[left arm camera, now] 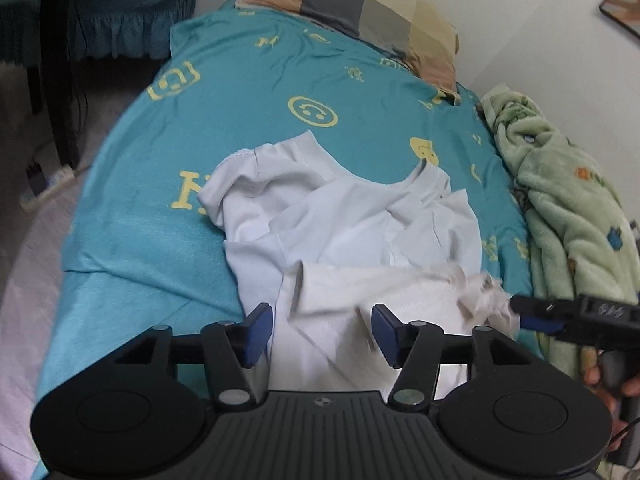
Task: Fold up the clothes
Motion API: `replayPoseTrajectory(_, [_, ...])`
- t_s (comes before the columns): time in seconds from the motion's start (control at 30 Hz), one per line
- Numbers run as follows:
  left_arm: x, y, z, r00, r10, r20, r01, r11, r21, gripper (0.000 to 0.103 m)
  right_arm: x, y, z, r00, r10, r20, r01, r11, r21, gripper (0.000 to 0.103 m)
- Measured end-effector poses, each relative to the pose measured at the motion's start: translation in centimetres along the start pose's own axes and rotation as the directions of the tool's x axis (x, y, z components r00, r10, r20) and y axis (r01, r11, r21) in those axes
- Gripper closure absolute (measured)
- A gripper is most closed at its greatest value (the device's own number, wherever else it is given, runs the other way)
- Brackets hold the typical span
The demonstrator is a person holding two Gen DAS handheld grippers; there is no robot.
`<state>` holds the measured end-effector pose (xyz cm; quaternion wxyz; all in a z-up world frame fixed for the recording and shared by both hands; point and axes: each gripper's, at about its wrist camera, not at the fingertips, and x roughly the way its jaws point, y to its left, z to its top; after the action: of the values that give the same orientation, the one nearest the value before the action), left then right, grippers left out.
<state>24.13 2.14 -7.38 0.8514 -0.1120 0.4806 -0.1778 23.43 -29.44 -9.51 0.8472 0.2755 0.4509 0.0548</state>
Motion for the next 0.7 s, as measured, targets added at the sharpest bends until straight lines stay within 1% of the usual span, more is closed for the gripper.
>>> replayPoseTrajectory(0.07, [-2.3,-1.2,-1.4,1.000,0.016,0.013,-0.017,0.999,0.032,0.032,-2.0,1.1,-1.0,1.000,0.010,0.025,-0.009,0.999,-0.031,0.033])
replayPoseTrajectory(0.17, [-6.2,-3.4,-3.7,0.998,0.049,0.045,-0.054,0.994,0.095,0.027,-5.2,2.9,-3.1,0.998,0.014,0.055,-0.009,0.996,-0.086,0.033])
replayPoseTrajectory(0.2, [-7.4,-4.1,-4.4,0.997,0.059,0.057,-0.066,0.991,0.118,0.027,-6.2,3.3,-4.0,0.998,0.013,0.065,-0.007,0.995,-0.102,0.033])
replayPoseTrajectory(0.3, [-11.1,-6.5,-6.5,0.990,0.091,0.110,-0.111,0.976,0.186,0.022,-9.3,4.8,-6.9,0.995,0.008,0.100,0.008,0.986,-0.165,0.033])
replayPoseTrajectory(0.37, [-13.2,-7.9,-7.7,0.985,0.098,0.141,-0.127,0.967,0.220,0.016,-11.3,5.7,-8.7,0.992,0.003,0.130,0.025,0.976,-0.215,0.033])
replayPoseTrajectory(0.47, [-15.7,-9.5,-9.5,0.978,0.094,0.184,-0.139,0.959,0.248,0.012,-14.0,6.5,-10.9,0.986,0.007,0.170,0.039,0.964,-0.264,0.033])
replayPoseTrajectory(0.6, [-17.7,-11.0,-11.7,0.966,0.094,0.241,-0.159,0.951,0.267,0.008,-15.5,7.2,-13.0,0.973,0.017,0.228,0.058,0.946,-0.318,0.033])
replayPoseTrajectory(0.63, [-17.8,-11.0,-12.1,0.963,0.093,0.254,-0.161,0.951,0.264,0.006,-15.8,7.4,-13.5,0.970,0.020,0.242,0.063,0.942,-0.331,0.031])
replayPoseTrajectory(0.67, [-17.9,-11.0,-12.6,0.960,0.091,0.266,-0.162,0.952,0.260,0.004,-16.2,7.6,-14.0,0.966,0.024,0.257,0.068,0.936,-0.344,0.022])
replayPoseTrajectory(0.7, [-17.9,-11.0,-13.1,0.957,0.092,0.274,-0.165,0.952,0.257,0.004,-16.6,7.8,-14.6,0.962,0.027,0.271,0.074,0.931,-0.357,0.018])
